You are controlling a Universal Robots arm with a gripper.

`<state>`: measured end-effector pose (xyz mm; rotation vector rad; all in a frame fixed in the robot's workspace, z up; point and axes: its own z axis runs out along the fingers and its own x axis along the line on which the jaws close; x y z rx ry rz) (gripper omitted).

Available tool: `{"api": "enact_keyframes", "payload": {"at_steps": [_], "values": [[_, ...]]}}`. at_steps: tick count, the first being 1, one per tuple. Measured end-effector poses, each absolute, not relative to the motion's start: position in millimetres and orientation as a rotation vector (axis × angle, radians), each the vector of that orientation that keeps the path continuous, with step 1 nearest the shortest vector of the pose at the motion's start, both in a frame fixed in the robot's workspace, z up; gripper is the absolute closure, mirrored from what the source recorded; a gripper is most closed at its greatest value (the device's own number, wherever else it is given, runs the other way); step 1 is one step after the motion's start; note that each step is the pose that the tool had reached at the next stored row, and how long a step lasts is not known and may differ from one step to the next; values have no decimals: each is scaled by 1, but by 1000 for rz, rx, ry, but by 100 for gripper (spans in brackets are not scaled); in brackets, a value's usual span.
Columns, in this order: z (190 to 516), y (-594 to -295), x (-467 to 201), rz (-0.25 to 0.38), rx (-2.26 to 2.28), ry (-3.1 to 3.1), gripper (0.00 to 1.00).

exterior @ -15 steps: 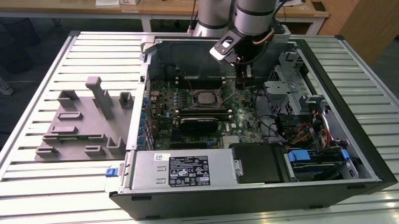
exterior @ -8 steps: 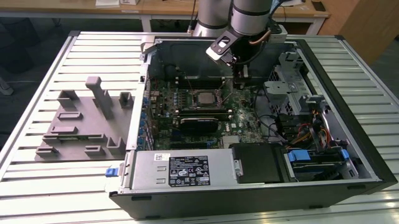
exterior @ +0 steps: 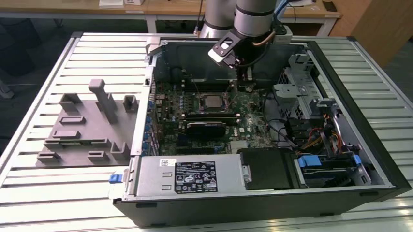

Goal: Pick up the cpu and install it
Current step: 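Close the cpu cover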

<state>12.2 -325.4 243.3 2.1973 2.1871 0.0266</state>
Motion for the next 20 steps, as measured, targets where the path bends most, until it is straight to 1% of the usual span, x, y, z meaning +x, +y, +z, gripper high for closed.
{"api": "enact_keyframes", "payload": {"at_steps": [20], "values": [[243, -325, -18, 26, 2197, 2187, 89]]}}
